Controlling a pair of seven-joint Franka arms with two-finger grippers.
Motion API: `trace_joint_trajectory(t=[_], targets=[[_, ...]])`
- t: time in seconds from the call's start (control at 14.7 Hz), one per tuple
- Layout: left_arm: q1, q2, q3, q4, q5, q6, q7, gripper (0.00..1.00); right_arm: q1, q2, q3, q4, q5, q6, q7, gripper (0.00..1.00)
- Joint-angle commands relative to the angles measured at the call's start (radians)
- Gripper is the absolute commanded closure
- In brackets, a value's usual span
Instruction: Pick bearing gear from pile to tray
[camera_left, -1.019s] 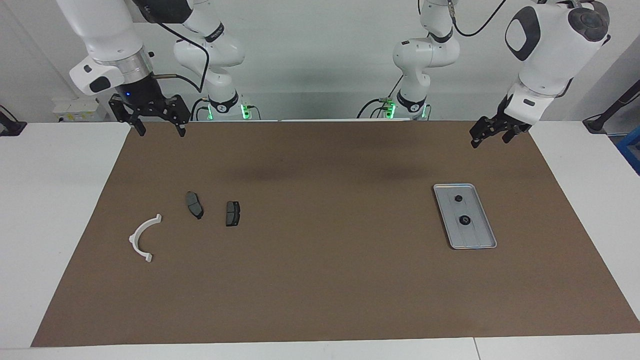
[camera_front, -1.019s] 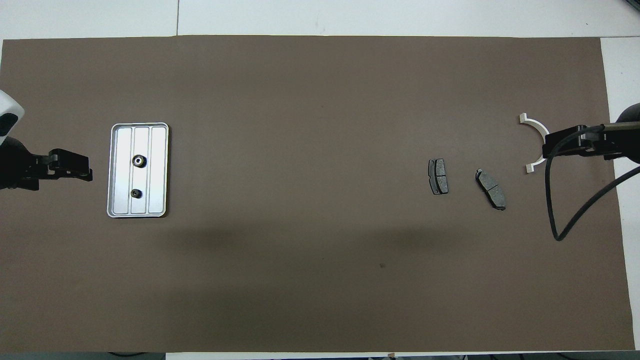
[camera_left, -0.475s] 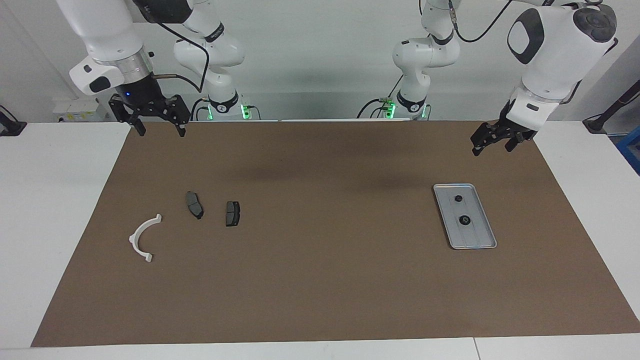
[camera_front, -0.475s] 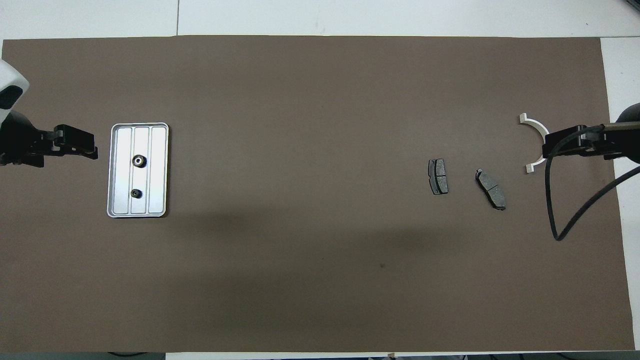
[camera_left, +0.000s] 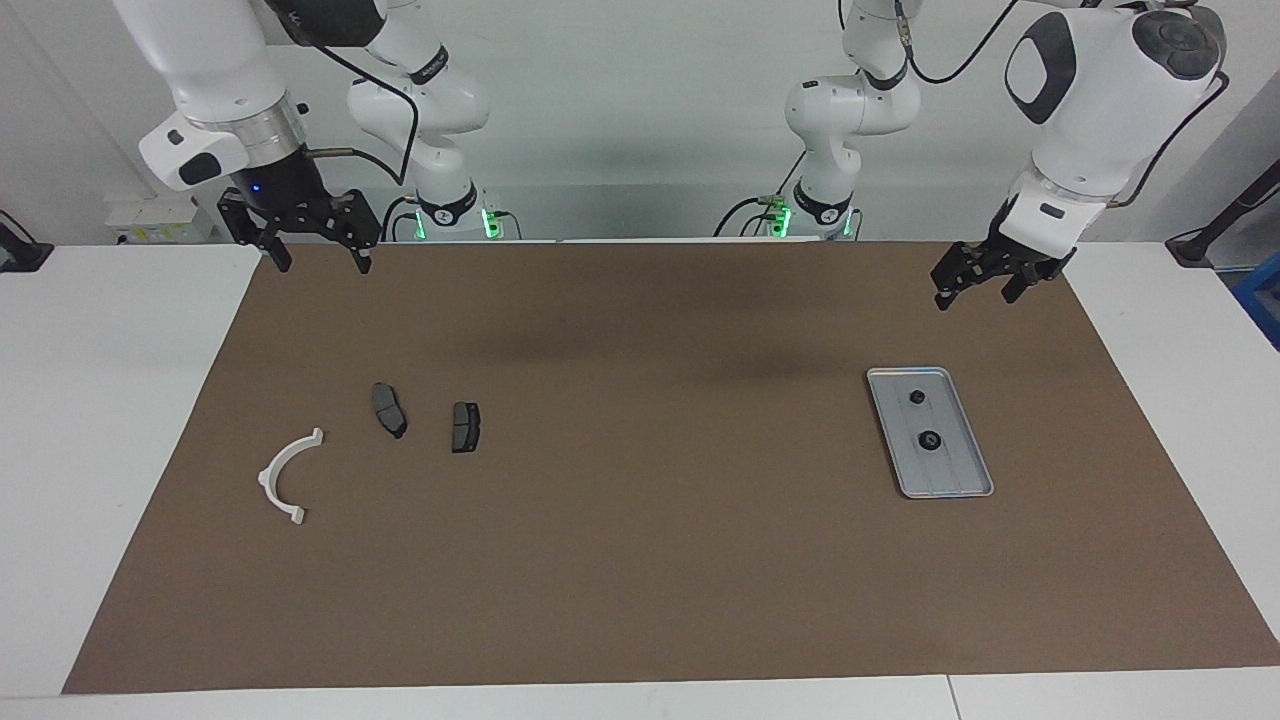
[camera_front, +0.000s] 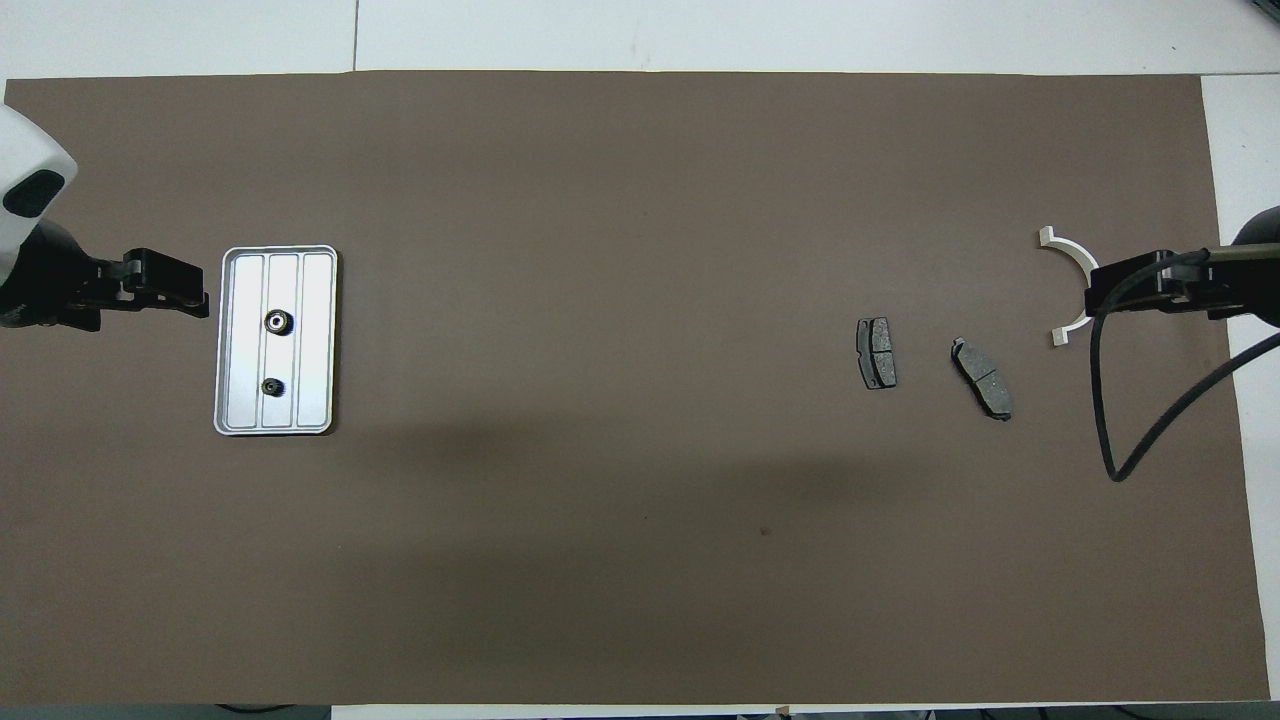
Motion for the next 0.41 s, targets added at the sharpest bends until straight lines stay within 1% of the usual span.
trace_joint_trajectory(t=[0.0, 0.34], targets=[[-0.010, 0.010, 0.010, 0.030, -0.001, -0.017, -0.002, 0.00, -0.010, -0.009, 0.005, -0.005, 0.003, 0.013, -0.024, 0.00], [-0.011, 0.005, 0.005, 0.028, 0.000, -0.020, -0.002, 0.00, -0.010, -0.009, 0.005, -0.005, 0.003, 0.013, -0.024, 0.00]])
